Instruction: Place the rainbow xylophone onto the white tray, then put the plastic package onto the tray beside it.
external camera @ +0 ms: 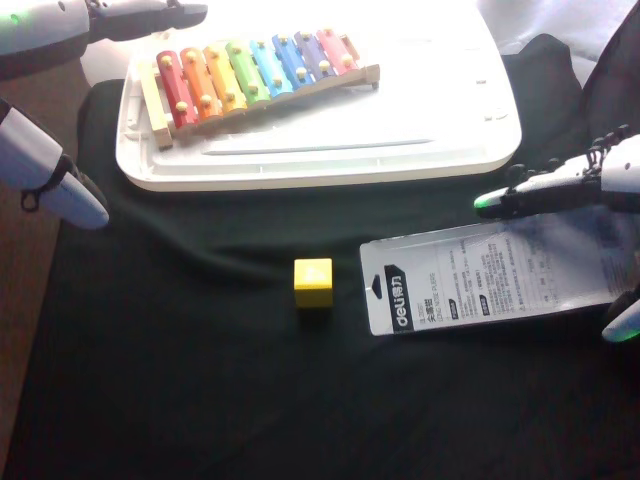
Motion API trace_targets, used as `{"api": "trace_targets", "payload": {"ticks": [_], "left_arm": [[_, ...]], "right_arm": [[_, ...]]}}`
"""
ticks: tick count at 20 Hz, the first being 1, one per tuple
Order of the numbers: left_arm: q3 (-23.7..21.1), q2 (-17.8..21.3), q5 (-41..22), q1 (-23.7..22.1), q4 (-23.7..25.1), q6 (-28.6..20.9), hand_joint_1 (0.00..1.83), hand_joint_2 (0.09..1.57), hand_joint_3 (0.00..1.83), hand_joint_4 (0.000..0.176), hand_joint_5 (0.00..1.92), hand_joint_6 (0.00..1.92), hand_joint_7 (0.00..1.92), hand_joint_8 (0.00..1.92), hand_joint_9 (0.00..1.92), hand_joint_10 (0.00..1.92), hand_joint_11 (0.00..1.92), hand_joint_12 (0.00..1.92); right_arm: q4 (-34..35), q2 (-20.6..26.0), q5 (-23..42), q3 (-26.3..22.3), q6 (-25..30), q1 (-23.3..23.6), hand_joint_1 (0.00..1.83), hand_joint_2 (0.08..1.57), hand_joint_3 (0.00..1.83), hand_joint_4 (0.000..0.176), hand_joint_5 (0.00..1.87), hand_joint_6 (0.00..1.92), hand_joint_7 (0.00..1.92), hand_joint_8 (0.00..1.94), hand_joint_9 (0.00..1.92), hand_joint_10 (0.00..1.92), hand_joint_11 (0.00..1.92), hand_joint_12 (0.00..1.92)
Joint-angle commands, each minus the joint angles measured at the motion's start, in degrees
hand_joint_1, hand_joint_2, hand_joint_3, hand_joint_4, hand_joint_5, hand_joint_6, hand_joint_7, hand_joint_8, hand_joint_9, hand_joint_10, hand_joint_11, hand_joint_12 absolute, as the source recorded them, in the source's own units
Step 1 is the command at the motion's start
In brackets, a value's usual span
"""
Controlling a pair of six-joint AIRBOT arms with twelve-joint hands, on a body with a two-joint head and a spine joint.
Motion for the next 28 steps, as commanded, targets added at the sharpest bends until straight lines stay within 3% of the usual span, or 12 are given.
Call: {"api": "trace_targets", "payload": {"ticks": [1, 4, 5, 7, 8, 9, 11, 12, 13, 22, 26, 28], "left_arm": [[0.31, -0.05, -2.89, -0.45, -1.45, 0.06, 0.88, 0.65, 0.0, 0.094, 0.0, 0.0, 0.0, 0.0, 0.0, 0.0, 0.0, 0.0], [0.32, -0.15, -2.91, -0.33, -1.52, 0.06, 0.9, 0.64, 0.0, 0.099, 0.0, 0.0, 0.0, 0.0, 0.01, 0.0, 0.02, 0.01], [0.32, -0.16, -2.93, -0.3, -1.54, 0.06, 0.91, 0.64, 0.0, 0.109, 0.0, 0.0, 0.0, 0.0, 0.0, 0.0, 0.0, 0.0], [0.32, -0.22, -2.93, -0.22, -1.57, 0.06, 0.89, 0.63, 0.0, 0.15, 0.0, 0.0, 0.0, 0.0, 0.0, 0.0, 0.0, 0.0], [0.32, -0.26, -2.94, -0.09, -1.64, 0.06, 0.9, 0.63, 0.0, 0.137, 0.0, 0.0, 0.0, 0.0, 0.0, 0.0, 0.01, 0.0], [0.34, -0.3, -2.94, 0.05, -1.72, 0.06, 0.89, 0.63, 0.0, 0.124, 0.0, 0.0, 0.0, 0.0, 0.0, 0.0, 0.01, 0.01], [0.42, -0.41, -3.03, 0.35, -1.94, 0.06, 0.88, 0.63, 0.0, 0.116, 0.0, 0.0, 0.0, 0.0, 0.0, 0.0, 0.04, 0.02], [0.44, -0.44, -3.06, 0.45, -2.04, 0.06, 0.88, 0.63, 0.0, 0.121, 0.0, 0.0, 0.0, 0.0, 0.0, 0.0, 0.04, 0.02], [0.48, -0.44, -3.06, 0.54, -2.17, 0.06, 0.88, 0.63, 0.0, 0.124, 0.0, 0.0, 0.0, 0.0, 0.0, 0.0, 0.0, 0.0], [0.62, -0.53, -3.06, 1.2, -2.63, 0.06, 0.88, 0.64, 0.0, 0.151, 0.0, 0.0, 0.0, 0.0, 0.0, 0.0, 0.02, 0.01], [0.83, -0.92, -3.14, 1.43, -2.72, 0.06, 0.87, 0.65, 0.01, 0.135, 0.0, 0.0, 0.0, 0.0, 0.0, 0.0, 0.01, 0.01], [0.88, -0.93, -3.16, 1.48, -2.8, 0.06, 0.88, 0.65, 0.0, 0.158, 0.0, 0.0, 0.0, 0.0, 0.0, 0.0, 0.03, 0.01]], "right_arm": [[2.22, -0.16, 2.87, 0.3, 0.02, 0.56, 1.3, 0.93, 0.01, 0.007, 0.23, 0.01, 0.47, 0.01, 0.57, 0.02, 0.29, 0.87], [2.22, -0.16, 2.87, 0.31, 0.01, 0.57, 1.49, 0.98, 0.0, 0.0, 0.38, 0.01, 0.63, 0.02, 0.9, 0.1, 0.64, 0.87], [2.23, -0.16, 2.87, 0.33, 0.01, 0.57, 1.59, 1.01, 0.01, 0.0, 0.43, 0.0, 0.7, 0.01, 0.96, 0.85, 0.72, 0.84], [2.25, -0.16, 2.87, 0.37, 0.01, 0.68, 1.61, 1.06, 0.0, 0.0, 0.58, 0.01, 0.84, 0.03, 0.9, 1.15, 0.69, 0.96], [2.26, -0.16, 2.87, 0.37, 0.01, 0.76, 1.51, 1.08, 0.06, 0.0, 0.66, 0.01, 0.79, 0.93, 0.97, 1.17, 0.7, 1.01], [2.28, -0.16, 2.87, 0.37, 0.01, 0.83, 1.49, 1.12, 0.02, 0.0, 0.71, 0.01, 0.77, 1.13, 0.94, 1.24, 0.66, 1.09], [2.31, -0.2, 2.87, 0.38, 0.01, 1.03, 1.48, 1.13, 0.0, 0.0, 0.78, 0.01, 0.79, 1.14, 0.95, 1.24, 0.74, 1.14], [2.32, -0.21, 2.87, 0.38, 0.01, 1.11, 1.39, 1.17, 0.0, 0.0, 0.66, 0.94, 0.86, 1.14, 0.97, 1.27, 0.78, 1.14], [2.34, -0.27, 2.87, 0.39, 0.0, 1.27, 1.25, 1.21, 0.0, 0.0, 0.74, 1.23, 0.82, 1.28, 0.97, 1.25, 0.9, 1.42], [2.33, -0.3, 2.91, 0.38, -0.05, 3.26, 1.22, 1.17, 0.0, 0.0, 0.84, 1.16, 0.92, 1.18, 1.2, 1.06, 1.13, 1.38], [2.3, -0.29, 2.92, 0.37, -0.12, 3.78, 1.15, 1.17, 0.0, 0.0, 0.87, 1.14, 1.27, 0.5, 1.35, 0.77, 1.21, 1.25], [2.3, -0.29, 2.93, 0.38, -0.14, 3.87, 1.24, 1.14, 0.0, 0.0, 0.91, 1.06, 1.05, 0.93, 1.33, 0.67, 1.17, 1.22]]}}
